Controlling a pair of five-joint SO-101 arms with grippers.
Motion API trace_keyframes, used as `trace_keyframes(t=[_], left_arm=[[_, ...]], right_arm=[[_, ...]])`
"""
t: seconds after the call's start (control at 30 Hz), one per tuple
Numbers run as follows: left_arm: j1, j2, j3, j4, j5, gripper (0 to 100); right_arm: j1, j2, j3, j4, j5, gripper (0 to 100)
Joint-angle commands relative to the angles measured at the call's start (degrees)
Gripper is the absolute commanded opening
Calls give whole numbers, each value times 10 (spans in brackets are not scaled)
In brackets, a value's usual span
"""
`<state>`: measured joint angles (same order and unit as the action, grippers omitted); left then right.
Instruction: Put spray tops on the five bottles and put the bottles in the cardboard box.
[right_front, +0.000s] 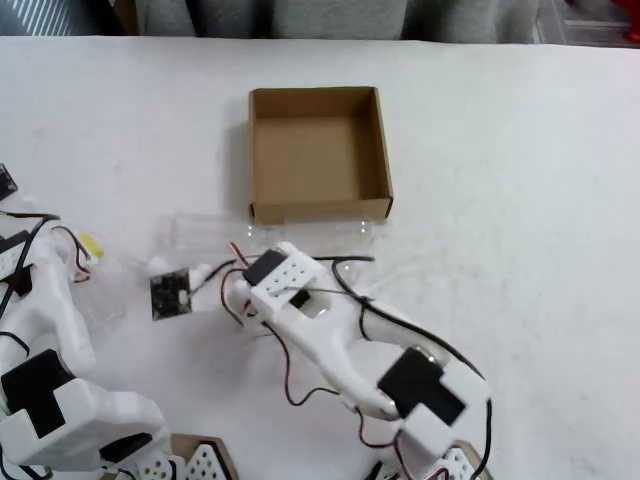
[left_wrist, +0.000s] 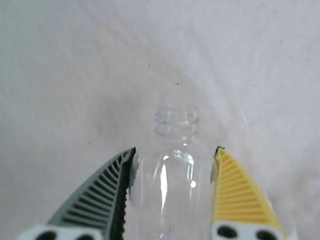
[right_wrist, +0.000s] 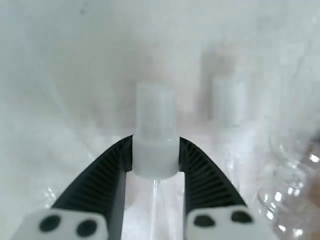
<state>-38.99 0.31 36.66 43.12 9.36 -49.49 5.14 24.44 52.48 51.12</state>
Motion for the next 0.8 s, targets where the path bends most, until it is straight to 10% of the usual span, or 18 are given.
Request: trace_keyframes(t=[0.0, 0.37, 0.77], left_arm=[[7, -6, -24, 4, 3, 150], [7, -9, -27, 3, 6, 149], [97, -266, -49, 12, 7, 150]], right_arm=[[15, -113, -28, 22, -119, 16], [171, -334, -25, 23, -498, 18], [378, -571, -27, -10, -587, 18]])
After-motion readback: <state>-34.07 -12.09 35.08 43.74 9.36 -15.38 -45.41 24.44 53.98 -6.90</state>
